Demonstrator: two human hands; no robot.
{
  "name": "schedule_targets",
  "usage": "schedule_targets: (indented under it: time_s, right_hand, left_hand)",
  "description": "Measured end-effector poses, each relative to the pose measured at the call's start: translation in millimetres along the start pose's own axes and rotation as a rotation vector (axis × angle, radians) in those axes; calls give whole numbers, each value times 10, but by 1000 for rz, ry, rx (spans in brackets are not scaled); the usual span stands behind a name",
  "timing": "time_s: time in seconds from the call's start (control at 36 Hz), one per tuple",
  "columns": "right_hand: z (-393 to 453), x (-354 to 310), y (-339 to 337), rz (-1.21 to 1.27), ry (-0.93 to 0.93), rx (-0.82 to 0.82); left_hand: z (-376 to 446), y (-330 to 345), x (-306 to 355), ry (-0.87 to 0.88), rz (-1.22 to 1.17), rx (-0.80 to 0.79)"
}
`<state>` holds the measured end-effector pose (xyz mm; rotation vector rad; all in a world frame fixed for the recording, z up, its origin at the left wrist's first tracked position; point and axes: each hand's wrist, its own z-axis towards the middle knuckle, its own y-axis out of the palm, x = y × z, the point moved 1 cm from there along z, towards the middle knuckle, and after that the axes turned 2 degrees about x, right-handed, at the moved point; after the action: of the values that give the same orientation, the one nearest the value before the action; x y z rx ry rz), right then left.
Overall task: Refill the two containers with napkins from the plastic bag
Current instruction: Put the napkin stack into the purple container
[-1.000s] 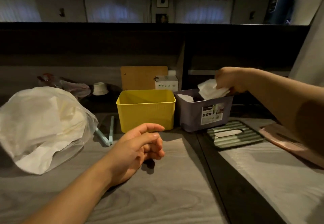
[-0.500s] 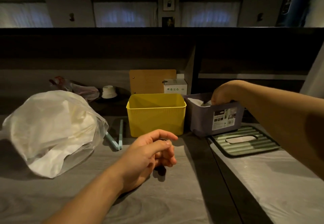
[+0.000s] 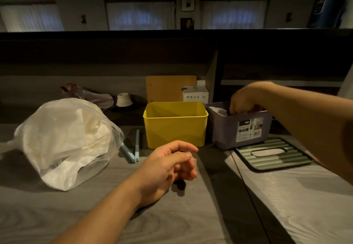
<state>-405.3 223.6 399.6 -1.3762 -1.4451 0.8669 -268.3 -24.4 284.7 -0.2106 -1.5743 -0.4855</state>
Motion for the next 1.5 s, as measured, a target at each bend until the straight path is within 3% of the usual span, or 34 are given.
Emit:
schedule_targets:
  time_s: [0.14,0.19,0.31,0.42,0.5,0.72,0.86,0.97,1.08,1.17,1.25,1.5]
  right_hand:
    - [6,53,-14,83,15,18]
    - [-41,31,-104,102,9,115]
    - [-288,-142,-256,-85,-25,315]
    - [-660,-422,-397,-110,-238,621]
    - [-948,-745,-400,-8,-407,668]
    - [-1370,-1581,-98,183,-730,579]
    - [-1359,-2089,159,329,-816,440]
    - [-1263,-2448,323,655,-805,253]
    - [-1079,-2821,438,896,-680,103]
    - [-924,-3081,493,1029,-563,48]
    - [-852,-3247,526,1206,-465,1]
    - [-884,-3524,466,1282,-338,-130]
  left_hand:
    - [-17,-26,36,8,-17,-2]
    - [-20,-49,39,19,-30,8]
    - [-31,-58,33,57,-94,57]
    - [-80,-35,56,108,-110,170]
    - [-144,-68,71,133,34,240]
    - [-664,-543,227,184,574,489]
    - [-1040,-980,314,240,936,675]
    - [-1227,-1338,279,334,1227,762]
    - [-1221,-1482,259,316,1236,775]
    - [-1147,-1525,234,174,1304,677]
    - [-1147,-1539,233,101,1364,678]
    - [-1131,-1614,192,90,1333,645]
